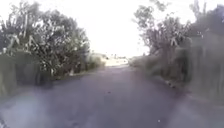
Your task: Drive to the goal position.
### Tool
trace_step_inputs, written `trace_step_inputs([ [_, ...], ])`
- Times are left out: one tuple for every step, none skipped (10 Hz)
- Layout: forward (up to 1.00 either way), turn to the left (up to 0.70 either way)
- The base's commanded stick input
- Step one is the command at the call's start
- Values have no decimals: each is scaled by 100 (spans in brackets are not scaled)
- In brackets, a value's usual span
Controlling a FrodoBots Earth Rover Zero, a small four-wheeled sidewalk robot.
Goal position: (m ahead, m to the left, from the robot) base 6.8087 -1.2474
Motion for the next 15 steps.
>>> trace_step_inputs([
  [85, -34],
  [85, -34],
  [85, -34],
  [85, -34],
  [85, -34],
  [85, -34],
  [85, 0],
  [85, 0],
  [85, 0],
  [85, 0],
  [85, 0],
  [85, 0],
  [85, -4],
  [85, -15],
  [85, -25],
])
